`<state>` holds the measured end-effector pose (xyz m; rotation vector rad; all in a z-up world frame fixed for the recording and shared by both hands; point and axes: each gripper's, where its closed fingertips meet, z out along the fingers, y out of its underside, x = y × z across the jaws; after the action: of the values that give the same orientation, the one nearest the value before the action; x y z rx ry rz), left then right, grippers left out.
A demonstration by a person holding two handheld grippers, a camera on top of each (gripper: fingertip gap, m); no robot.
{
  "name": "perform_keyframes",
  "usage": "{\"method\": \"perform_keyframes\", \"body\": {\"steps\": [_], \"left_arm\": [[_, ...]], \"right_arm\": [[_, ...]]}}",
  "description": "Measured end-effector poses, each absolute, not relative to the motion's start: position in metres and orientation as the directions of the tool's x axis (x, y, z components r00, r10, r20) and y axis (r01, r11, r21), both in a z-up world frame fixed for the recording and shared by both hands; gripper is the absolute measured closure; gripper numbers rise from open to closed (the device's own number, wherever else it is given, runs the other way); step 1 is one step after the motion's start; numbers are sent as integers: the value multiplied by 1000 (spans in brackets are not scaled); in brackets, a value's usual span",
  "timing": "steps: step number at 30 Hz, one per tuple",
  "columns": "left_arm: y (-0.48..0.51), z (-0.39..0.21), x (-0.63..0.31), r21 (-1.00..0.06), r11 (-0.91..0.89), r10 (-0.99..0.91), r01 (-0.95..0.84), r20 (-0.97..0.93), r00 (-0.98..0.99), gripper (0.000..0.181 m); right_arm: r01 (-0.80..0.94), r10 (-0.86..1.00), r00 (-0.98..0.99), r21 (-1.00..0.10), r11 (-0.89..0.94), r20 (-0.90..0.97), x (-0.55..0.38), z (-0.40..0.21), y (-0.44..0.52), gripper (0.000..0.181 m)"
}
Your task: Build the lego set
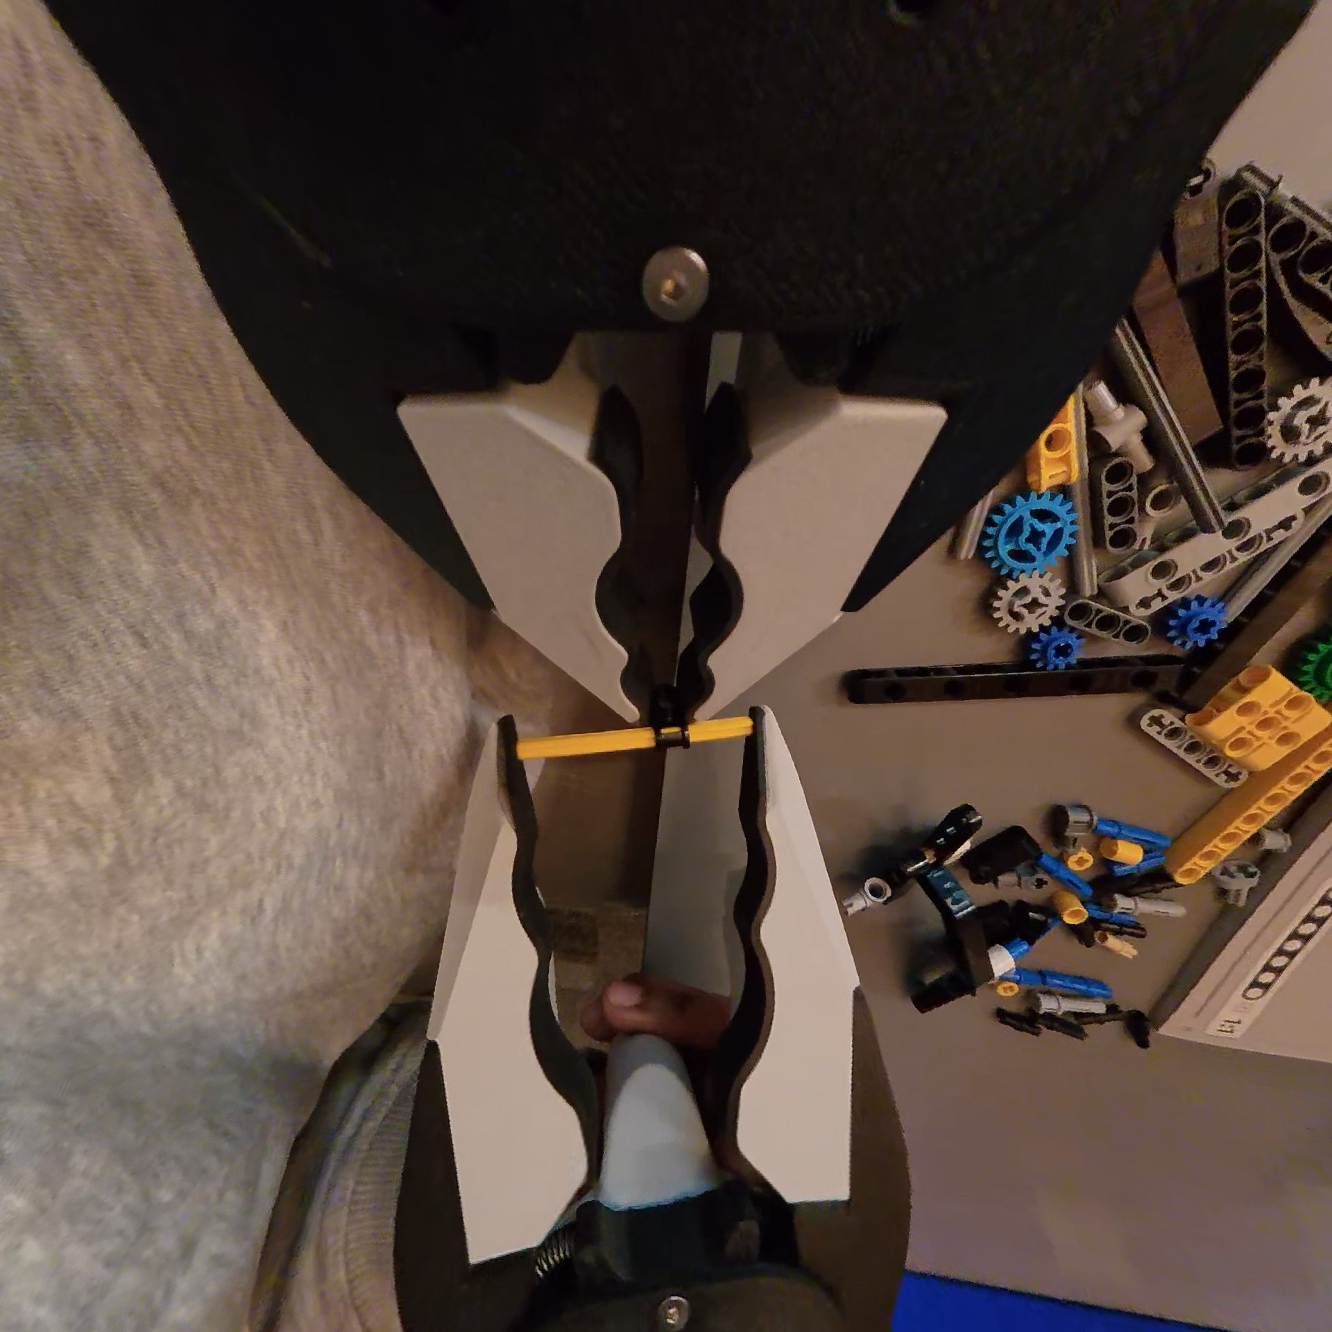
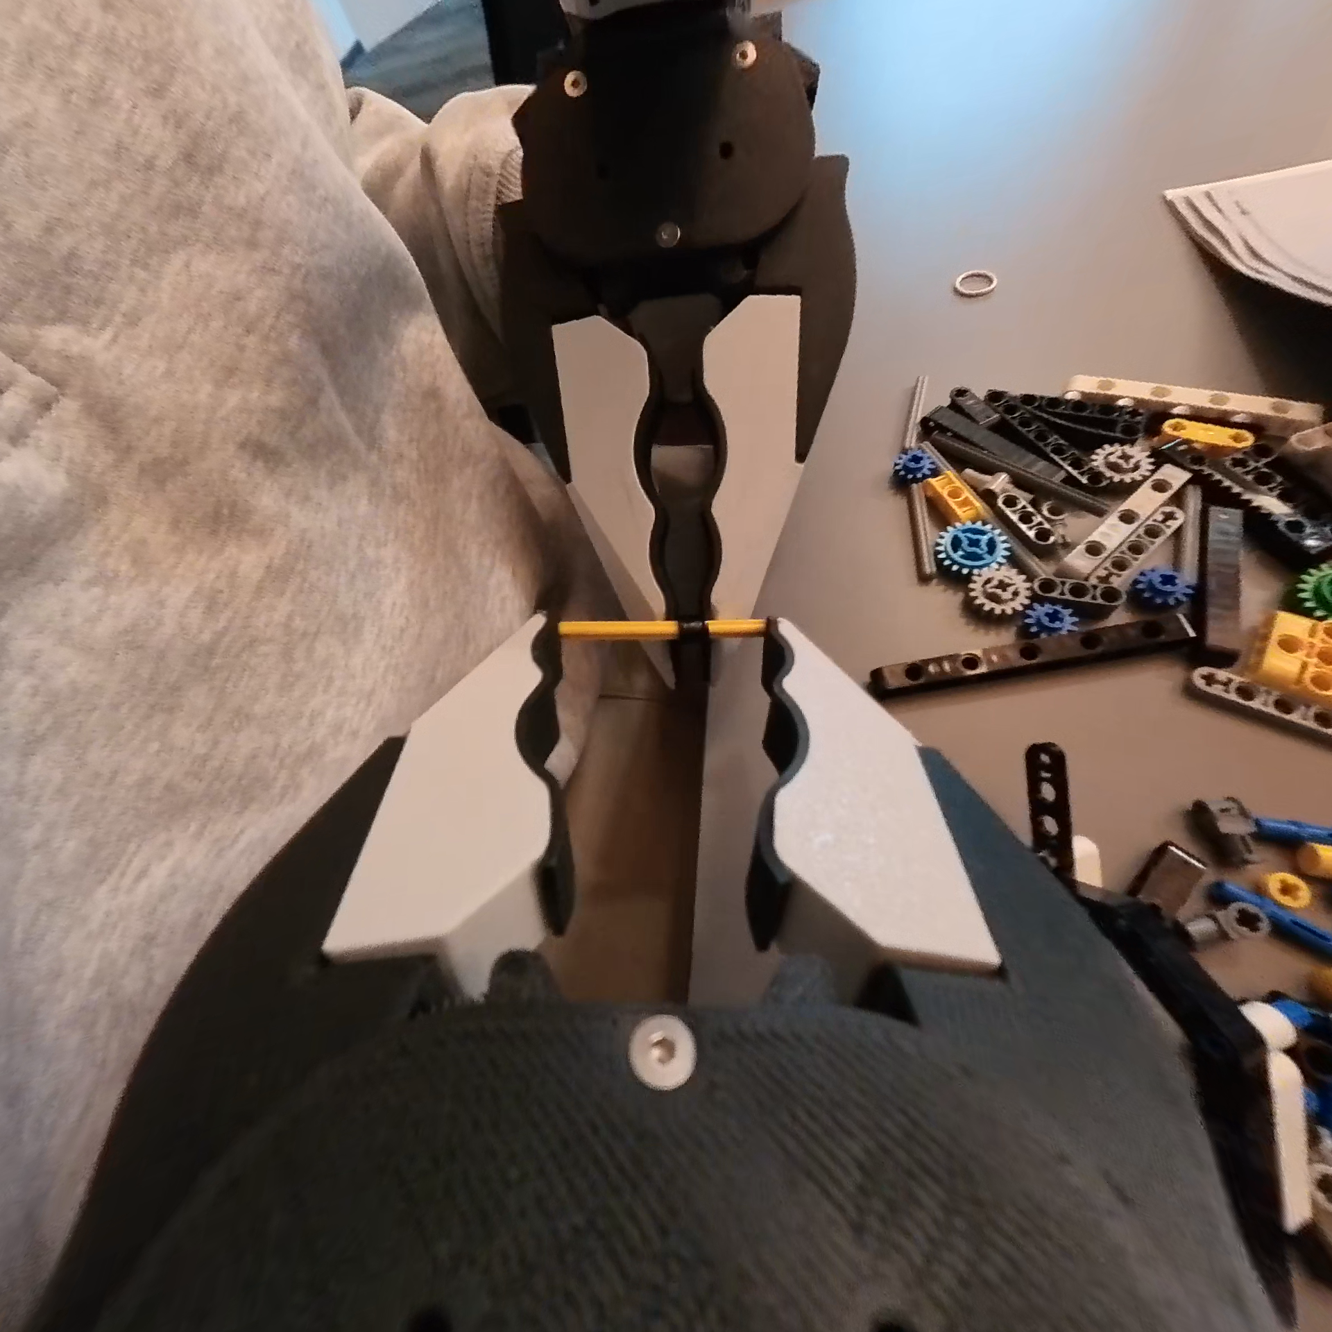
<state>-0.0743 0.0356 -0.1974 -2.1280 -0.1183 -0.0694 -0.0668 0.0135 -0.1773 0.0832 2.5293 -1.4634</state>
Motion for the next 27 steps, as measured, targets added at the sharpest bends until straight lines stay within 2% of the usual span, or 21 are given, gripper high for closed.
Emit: {"method": "perform_keyframes", "body": {"steps": [8, 10, 13, 15, 17, 27], "left_arm": [[37, -184, -82, -874, -449, 89, 186, 163, 983, 177], [36, -182, -84, -878, -434, 91, 202, 180, 979, 178], [35, -181, -89, -880, -425, 123, 212, 177, 977, 177], [33, -178, -97, -883, -412, 162, 224, 171, 972, 177], [31, -177, -102, -885, -402, 189, 233, 169, 967, 177], [32, -190, -102, -856, -476, 211, 202, 112, 971, 177]], "right_arm": [[183, -37, -975, -891, 415, -217, -77, -166, 13, 126], [160, 11, -985, -900, 406, -170, -85, -166, 13, 111], [134, 71, -991, -910, 393, -115, -96, -161, 14, 104], [119, 95, -991, -914, 389, -89, -100, -158, 15, 112], [98, 85, -994, -916, 389, -70, -98, -156, 15, 128], [20, 40, -999, -874, 486, 0, -88, -169, 13, 143]]}}
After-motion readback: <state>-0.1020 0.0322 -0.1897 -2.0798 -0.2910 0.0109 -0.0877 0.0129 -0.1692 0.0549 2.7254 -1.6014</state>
